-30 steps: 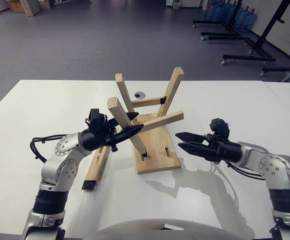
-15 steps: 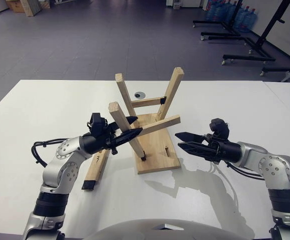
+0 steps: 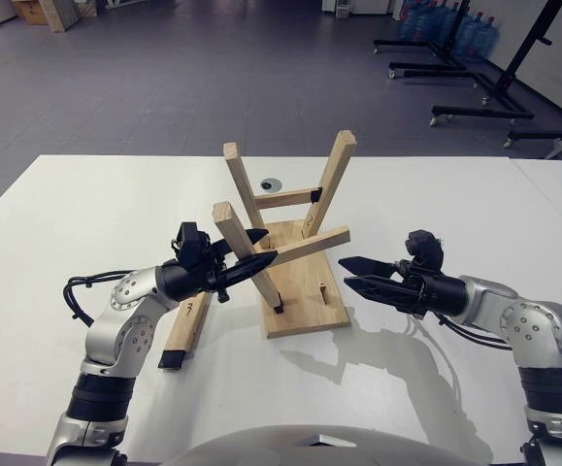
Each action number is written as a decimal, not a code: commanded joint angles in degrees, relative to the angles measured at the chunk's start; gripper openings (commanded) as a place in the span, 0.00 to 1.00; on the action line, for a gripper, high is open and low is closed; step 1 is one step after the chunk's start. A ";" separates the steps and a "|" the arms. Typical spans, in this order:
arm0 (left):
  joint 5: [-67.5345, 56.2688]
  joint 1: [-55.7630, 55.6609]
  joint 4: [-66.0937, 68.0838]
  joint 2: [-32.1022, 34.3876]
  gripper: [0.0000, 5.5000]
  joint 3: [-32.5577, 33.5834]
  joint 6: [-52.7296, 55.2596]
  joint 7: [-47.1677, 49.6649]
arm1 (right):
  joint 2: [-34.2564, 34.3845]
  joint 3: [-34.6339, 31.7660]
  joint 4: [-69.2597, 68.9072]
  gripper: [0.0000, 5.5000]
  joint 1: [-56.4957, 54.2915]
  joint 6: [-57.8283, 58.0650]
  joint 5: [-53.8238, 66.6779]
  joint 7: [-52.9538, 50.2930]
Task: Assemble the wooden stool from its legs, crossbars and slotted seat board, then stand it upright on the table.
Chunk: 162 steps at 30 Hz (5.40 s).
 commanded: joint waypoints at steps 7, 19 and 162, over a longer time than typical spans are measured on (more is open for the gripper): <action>1.72 -1.55 0.25 0.96 0.38 -0.11 -0.97 -0.73 | 0.12 0.02 -1.53 0.98 0.38 1.06 0.16 -0.91; 5.54 0.35 0.93 1.34 0.38 -2.76 -3.59 -1.42 | 0.40 0.02 -1.74 0.98 0.29 1.43 0.34 -1.26; -19.80 -32.77 -0.20 23.41 0.38 37.30 57.75 12.38 | -5.96 -18.73 18.67 0.98 -16.72 -2.06 3.36 -9.76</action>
